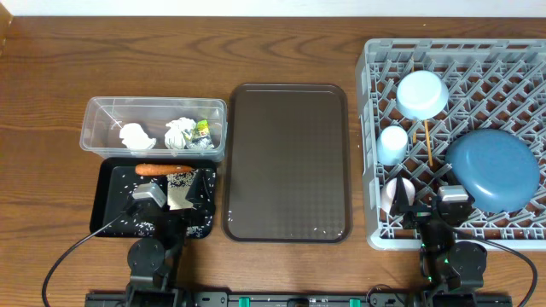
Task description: Sort waste into correct bins and load items into the dishwasher rack
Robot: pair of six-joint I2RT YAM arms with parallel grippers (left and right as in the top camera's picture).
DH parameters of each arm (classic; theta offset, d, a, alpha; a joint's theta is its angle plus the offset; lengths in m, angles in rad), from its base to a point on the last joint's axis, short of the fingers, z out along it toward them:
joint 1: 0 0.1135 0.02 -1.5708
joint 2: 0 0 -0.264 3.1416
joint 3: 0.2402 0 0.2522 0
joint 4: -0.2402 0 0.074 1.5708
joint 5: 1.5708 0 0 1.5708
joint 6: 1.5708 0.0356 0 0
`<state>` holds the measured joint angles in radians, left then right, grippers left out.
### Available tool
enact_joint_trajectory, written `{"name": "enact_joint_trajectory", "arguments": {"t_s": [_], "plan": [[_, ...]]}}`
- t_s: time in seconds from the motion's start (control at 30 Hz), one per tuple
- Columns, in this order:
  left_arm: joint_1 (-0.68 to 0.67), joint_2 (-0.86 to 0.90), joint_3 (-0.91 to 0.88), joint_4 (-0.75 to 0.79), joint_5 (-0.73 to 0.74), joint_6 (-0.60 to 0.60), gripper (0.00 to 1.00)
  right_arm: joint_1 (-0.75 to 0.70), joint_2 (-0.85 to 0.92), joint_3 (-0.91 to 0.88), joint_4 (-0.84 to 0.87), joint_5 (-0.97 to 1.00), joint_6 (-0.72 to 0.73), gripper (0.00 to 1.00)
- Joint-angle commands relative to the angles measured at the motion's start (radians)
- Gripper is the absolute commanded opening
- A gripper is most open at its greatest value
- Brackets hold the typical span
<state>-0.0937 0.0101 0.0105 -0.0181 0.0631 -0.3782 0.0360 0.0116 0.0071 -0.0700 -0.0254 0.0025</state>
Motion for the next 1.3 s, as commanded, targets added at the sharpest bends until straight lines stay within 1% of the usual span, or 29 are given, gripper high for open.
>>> {"name": "enact_joint_trajectory", "arguments": {"t_s": [0.0,0.1,0.2,1.27], "plan": [[-0.004,-0.008,-0.006,-0.048,-0.009,0.24,0.98,-0.005,-0.007,-0.002,-0.005,0.01,-0.015,0.99],[-0.004,-0.008,-0.006,-0.049,-0.008,0.371,0.98,-0.005,-0.007,-0.002,-0.005,0.01,-0.015,0.99],[-0.004,-0.008,-0.006,-0.049,-0.009,0.436,0.98,-0.005,-0.007,-0.002,-0.005,0.01,-0.015,0.99],[-0.004,-0.006,-0.006,-0.049,-0.008,0.438,0.98,-0.005,-0.005,-0.002,-0.005,0.01,-0.015,0.99]]}}
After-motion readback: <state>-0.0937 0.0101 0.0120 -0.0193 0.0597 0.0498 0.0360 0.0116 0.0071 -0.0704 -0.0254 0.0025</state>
